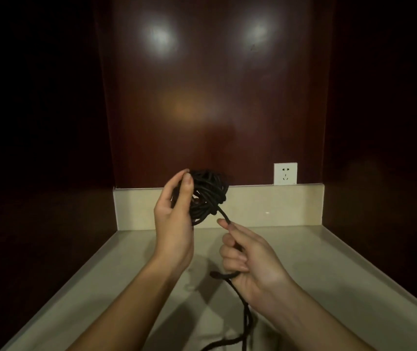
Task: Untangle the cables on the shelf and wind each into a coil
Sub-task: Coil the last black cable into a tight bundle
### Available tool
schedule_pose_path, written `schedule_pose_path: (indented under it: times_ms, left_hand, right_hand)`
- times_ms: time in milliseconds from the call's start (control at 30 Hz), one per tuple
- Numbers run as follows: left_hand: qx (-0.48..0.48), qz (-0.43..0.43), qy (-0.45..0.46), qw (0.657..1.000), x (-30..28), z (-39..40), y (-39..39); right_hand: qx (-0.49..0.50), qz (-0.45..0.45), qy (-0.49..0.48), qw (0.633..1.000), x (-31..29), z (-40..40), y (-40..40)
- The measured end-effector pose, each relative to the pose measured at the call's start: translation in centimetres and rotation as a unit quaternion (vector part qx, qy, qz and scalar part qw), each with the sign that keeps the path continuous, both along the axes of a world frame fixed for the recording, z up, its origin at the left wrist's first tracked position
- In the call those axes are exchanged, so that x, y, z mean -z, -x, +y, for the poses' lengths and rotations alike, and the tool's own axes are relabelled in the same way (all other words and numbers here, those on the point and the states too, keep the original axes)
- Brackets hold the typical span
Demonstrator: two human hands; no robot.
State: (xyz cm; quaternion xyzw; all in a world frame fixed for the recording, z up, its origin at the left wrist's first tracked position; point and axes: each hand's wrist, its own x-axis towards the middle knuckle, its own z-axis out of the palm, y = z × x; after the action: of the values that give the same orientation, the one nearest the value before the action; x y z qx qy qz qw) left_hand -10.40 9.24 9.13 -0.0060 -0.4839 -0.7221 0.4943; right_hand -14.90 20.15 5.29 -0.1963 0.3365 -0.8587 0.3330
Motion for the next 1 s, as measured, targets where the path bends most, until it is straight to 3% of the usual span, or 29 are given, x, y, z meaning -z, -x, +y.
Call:
schedule_pose_path:
  times_ms: [133,233,300,367,467,600,700,767,800,833,867,933,1000]
  left_hand:
    - [-0.033,0.008,0.027,0.999,0.1,0.2,0.5]
    - [-0.105,0.002,0.109,0.988,0.2,0.8,0.4]
    - [-0.205,-0.016,0.259,0.944,0.6,1.1,0.1]
    - [-0.274,-0.032,0.402,0.873,1.3,0.5,0.4]
    - [-0.34,-0.061,0.505,0.791,1.9,-1.0,0.7]
    - [-0.406,-0.062,0.6,0.686,2.0,-1.8,0.0]
    - [-0.406,-0.08,0.62,0.667,1.4,-1.8,-0.3]
    - [-0.391,-0.115,0.639,0.652,1.1,-1.9,-0.6]
    - [-0.372,-0.147,0.641,0.655,0.9,-2.0,-0.8]
    - [-0.348,-0.187,0.634,0.665,0.8,-2.1,-0.9]
    - [-0.321,-0.227,0.624,0.675,0.7,-2.1,-1.0]
    - [-0.285,-0.28,0.616,0.679,0.7,-2.0,-1.1]
    - [-0.25,-0.324,0.626,0.664,0.4,-1.8,-1.4]
  right_hand:
    - [-0.018,0.17,-0.195,0.966,0.0,0.8,-0.3]
    - [-0.042,0.192,-0.247,0.949,-0.4,1.3,0.1]
    - [-0.072,0.114,-0.206,0.969,-0.2,1.1,-0.5]
    - [-0.072,0.016,-0.125,0.989,0.6,0.7,-1.2]
    - [-0.058,-0.044,-0.055,0.996,1.7,0.8,-1.9]
    - [-0.091,-0.006,-0.087,0.992,2.1,3.0,-1.7]
    - [-0.091,0.029,-0.124,0.988,2.1,4.3,-1.6]
    - [-0.044,0.123,-0.194,0.972,1.7,4.9,-0.6]
    - [0.007,0.222,-0.258,0.94,1.3,5.2,0.1]
    - [0.068,0.342,-0.325,0.879,0.9,5.7,0.7]
    - [0.128,0.462,-0.382,0.79,0.5,6.1,1.5]
    - [0.21,0.663,-0.437,0.571,-0.2,6.9,2.4]
    - [0.265,0.79,-0.4,0.383,-1.2,7.2,2.6]
